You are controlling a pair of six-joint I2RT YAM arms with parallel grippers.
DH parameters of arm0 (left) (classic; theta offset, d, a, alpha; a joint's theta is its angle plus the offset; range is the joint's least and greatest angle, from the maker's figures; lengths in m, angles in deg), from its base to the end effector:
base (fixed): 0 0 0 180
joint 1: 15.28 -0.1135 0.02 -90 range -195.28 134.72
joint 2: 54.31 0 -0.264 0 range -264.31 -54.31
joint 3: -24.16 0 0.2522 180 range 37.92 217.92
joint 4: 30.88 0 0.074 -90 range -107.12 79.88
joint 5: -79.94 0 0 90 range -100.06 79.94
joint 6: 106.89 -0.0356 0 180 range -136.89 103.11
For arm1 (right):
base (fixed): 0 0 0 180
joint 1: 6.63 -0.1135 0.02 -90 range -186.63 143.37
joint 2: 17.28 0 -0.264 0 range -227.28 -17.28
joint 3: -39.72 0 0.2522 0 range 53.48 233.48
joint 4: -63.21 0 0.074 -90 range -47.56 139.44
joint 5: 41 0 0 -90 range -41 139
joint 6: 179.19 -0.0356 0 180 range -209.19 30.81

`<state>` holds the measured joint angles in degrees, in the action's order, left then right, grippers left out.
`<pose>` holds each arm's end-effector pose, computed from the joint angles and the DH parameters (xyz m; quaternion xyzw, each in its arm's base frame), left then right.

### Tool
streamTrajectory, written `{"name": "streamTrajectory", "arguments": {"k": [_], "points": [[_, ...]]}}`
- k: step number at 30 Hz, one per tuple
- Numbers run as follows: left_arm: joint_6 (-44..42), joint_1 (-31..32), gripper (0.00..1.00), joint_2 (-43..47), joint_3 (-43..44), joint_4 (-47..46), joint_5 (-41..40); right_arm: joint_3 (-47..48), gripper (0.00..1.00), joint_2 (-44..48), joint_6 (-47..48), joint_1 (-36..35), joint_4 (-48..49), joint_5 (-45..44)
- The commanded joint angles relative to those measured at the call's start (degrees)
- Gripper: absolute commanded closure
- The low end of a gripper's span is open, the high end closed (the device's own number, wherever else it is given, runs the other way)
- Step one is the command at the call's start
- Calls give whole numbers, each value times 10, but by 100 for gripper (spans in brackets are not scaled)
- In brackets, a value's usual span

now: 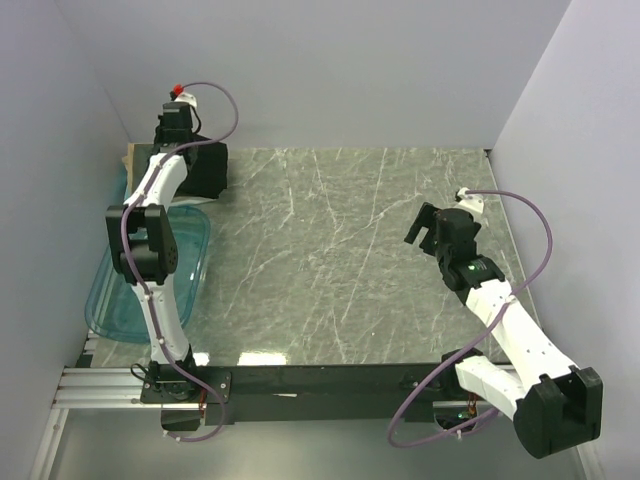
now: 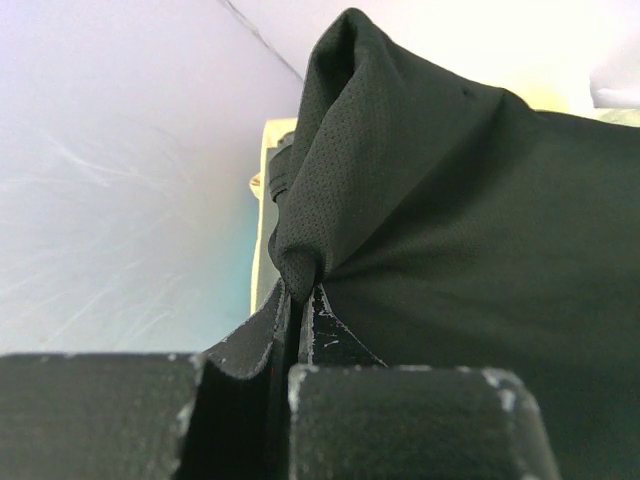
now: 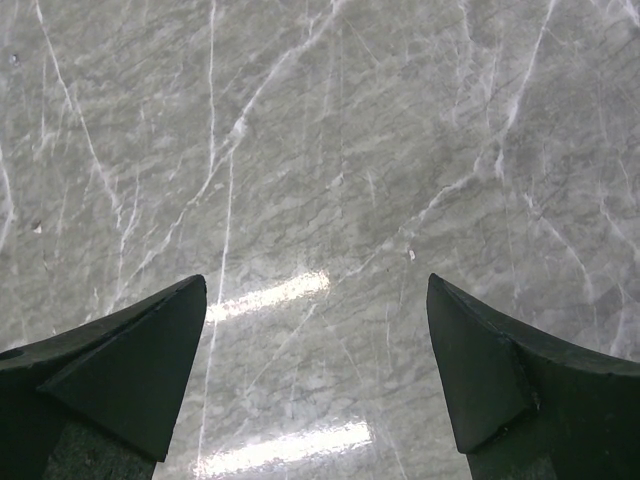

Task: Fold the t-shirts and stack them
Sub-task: Neatly place the folded tshirt to the corner

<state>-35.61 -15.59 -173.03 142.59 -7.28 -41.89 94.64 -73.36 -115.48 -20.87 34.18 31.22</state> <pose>0.4943 0.0214 0.3015 -0.0187 0.8196 0.3134 0.4793 0.2141 0.0431 0.2732 0.1665 0.8436 0.0449 0.5085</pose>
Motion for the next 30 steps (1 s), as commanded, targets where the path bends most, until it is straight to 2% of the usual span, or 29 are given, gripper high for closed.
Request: {"name": "streamTrajectory", "arguments": {"k": [1,15,20,22,23,24,25,30], "points": [[19,-20,100,-9,42,-37,15,21,4,-5,10,4,16,-14],[42,-66,99,-42,19,-67,4,33,5,-27,14,2,11,-21],[65,-72,99,-54,34,-40,-12,35,5,-29,15,3,11,-20],[75,-75,71,-55,45,-32,-28,36,5,-30,16,3,9,-18],[81,-75,52,-50,46,-31,-32,35,5,-30,16,3,9,-17],[83,-75,17,-47,45,-32,-37,35,5,-29,17,2,9,-16],[86,-75,1,-43,45,-32,-48,35,5,-28,17,3,9,-17],[119,-75,1,-2,46,-19,-59,31,5,-12,17,3,9,-13]]}}
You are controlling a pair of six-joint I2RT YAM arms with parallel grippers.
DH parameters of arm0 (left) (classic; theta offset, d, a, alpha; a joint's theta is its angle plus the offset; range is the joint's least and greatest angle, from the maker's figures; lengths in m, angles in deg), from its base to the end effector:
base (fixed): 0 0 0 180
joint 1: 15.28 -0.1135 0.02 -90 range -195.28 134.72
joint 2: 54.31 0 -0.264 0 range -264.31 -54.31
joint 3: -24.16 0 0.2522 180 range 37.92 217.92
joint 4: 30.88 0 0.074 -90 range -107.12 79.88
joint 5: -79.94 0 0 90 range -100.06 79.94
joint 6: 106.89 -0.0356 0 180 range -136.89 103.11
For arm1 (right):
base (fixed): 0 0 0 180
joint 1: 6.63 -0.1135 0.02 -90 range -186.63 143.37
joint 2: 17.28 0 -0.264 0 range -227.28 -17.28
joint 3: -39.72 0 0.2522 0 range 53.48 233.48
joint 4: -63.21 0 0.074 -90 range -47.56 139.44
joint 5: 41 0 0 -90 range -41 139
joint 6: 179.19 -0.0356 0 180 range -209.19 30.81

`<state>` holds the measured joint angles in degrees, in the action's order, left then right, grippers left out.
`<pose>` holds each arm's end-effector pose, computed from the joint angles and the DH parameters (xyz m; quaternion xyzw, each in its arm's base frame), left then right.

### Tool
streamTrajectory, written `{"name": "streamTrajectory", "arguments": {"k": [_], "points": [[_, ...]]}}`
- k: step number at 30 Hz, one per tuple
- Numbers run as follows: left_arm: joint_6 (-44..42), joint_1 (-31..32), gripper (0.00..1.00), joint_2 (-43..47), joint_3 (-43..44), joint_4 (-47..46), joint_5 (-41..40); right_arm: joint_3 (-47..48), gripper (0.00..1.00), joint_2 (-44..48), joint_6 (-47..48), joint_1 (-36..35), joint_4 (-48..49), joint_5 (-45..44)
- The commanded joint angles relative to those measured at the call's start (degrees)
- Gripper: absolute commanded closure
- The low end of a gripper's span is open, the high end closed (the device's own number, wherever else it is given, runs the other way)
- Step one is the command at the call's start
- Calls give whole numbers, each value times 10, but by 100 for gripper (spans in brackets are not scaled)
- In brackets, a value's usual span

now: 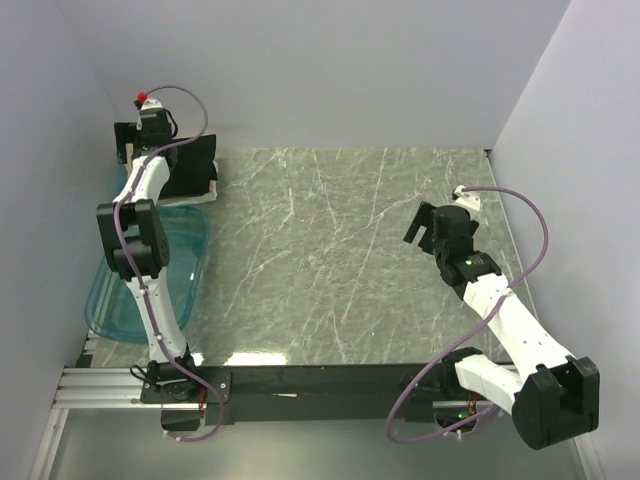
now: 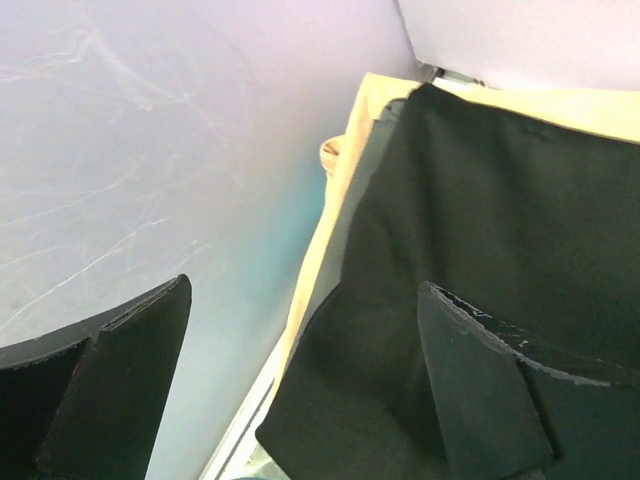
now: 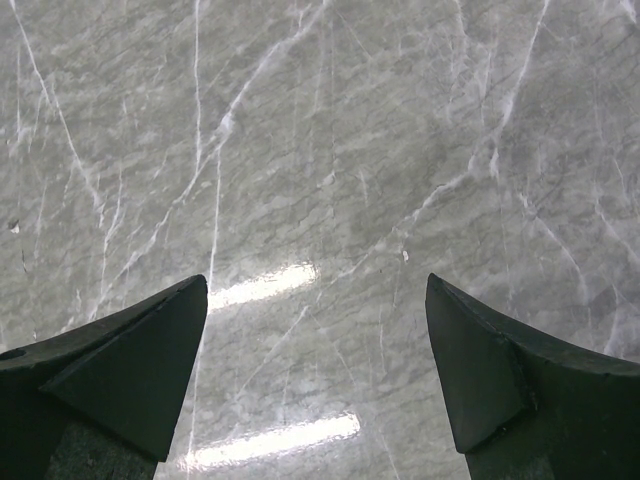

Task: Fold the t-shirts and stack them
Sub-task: Neatly place the folded tshirt to the corner, then reset both grippers

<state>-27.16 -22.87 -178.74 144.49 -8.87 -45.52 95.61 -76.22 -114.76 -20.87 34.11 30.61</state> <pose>0.5061 0.0883 0.2679 -0.1422 0.8118 0.3335 0.4578 0.2227 0.0449 0.2689 0.1622 0.8522 0.0310 0.4965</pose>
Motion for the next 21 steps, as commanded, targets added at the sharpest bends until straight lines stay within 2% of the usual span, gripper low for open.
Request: {"name": "streamTrajectory", "arguments": {"k": [1,10,13,16,19,21], "points": [[45,-3,1,63,27,2,-22,21,5,20,10,2,11,-6],[179,-1,1,150,15,102,114,10,5,51,8,3,10,28],[237,2,0,201,-4,106,159,7,5,64,8,2,11,36],[325,24,1,267,-52,99,170,4,4,75,5,2,12,46],[373,68,1,340,-132,95,181,5,4,83,3,2,9,50],[401,106,1,412,-238,59,183,3,4,91,-2,2,7,62]]}}
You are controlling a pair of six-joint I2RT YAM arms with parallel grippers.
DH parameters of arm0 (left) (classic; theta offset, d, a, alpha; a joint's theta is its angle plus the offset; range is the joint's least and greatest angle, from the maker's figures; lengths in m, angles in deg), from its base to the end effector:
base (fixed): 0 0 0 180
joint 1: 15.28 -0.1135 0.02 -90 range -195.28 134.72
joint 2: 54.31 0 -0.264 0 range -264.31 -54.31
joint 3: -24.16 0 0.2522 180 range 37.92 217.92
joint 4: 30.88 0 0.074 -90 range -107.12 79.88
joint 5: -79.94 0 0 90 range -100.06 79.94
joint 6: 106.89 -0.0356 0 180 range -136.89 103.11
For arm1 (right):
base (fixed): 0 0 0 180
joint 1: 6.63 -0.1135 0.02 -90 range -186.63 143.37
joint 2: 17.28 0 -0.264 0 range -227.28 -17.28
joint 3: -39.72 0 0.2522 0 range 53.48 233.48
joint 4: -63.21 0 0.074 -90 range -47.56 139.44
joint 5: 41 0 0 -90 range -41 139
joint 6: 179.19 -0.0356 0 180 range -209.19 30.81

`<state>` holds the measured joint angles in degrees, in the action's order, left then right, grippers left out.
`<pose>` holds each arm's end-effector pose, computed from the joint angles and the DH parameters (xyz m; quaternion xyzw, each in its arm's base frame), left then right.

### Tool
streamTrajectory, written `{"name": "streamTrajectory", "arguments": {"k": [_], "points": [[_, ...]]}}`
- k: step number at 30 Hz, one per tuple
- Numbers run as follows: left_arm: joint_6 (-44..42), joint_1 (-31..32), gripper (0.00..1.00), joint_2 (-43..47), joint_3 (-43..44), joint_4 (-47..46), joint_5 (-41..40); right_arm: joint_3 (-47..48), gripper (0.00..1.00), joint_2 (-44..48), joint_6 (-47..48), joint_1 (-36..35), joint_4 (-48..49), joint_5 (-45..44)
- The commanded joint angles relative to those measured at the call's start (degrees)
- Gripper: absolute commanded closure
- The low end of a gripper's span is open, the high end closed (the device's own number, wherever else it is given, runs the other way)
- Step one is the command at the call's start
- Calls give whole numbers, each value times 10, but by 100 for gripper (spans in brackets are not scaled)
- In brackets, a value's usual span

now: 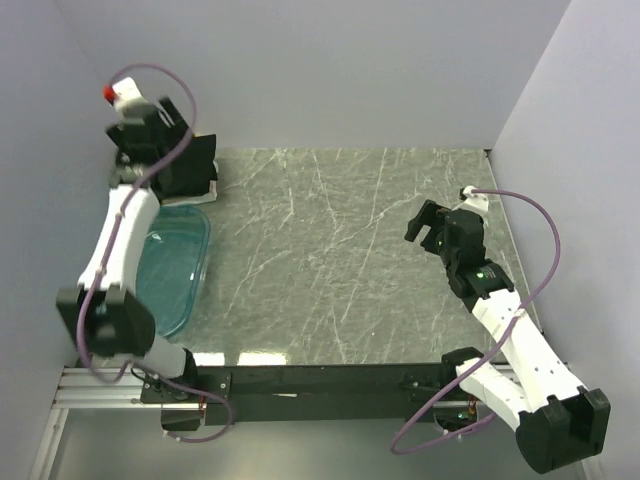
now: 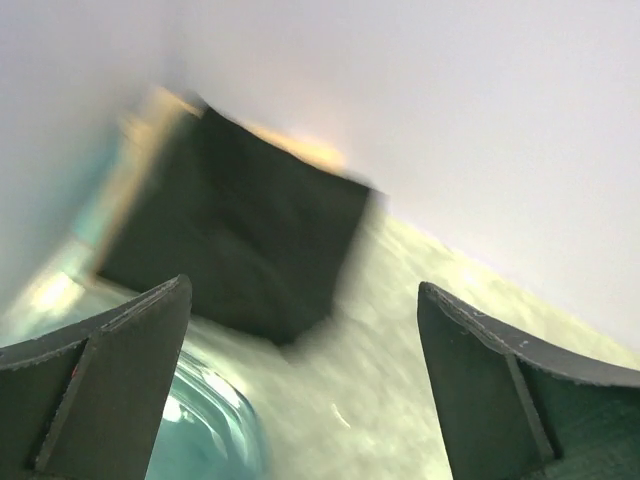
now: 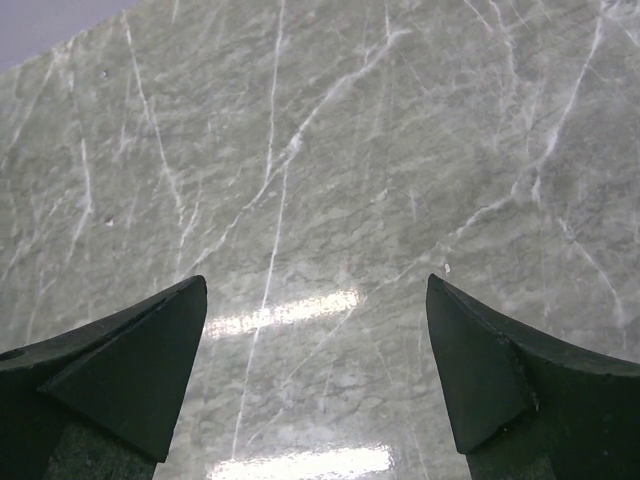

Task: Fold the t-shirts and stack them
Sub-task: Reset both grippers

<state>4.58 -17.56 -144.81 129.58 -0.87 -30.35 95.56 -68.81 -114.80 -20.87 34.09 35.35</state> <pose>0.3689 0.0270 0.4145 -0.2656 0.7427 0.0381 0.6136 0.2016 0.0425 0.2936 0.1466 0.8261 0.0882 0.5370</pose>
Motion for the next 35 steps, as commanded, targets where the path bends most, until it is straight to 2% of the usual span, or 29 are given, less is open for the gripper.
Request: {"name": "streamTrajectory", "arguments": {"k": [1,2,4,7,11,15,22,35], "points": [[92,74,1,99,-131,-35,2,4,4,21,-2,3,5,16],[114,117,1,149,-211,-55,-6,2,4,25,-4,2,5,17],[131,159,0,196,-279,-84,-3,-6,4,38,-5,3,6,20],[186,251,1,284,-389,-76,-25,-17,3,56,-14,3,8,21],[231,308,1,333,-423,1,-116,-36,2,78,-14,2,11,31],[216,312,0,376,-428,35,-124,-60,2,88,-20,3,23,37],[201,313,1,445,-475,-14,-90,-83,2,100,-23,3,37,42],[197,313,1,404,-453,9,-115,-103,1,129,-19,2,60,34]]}}
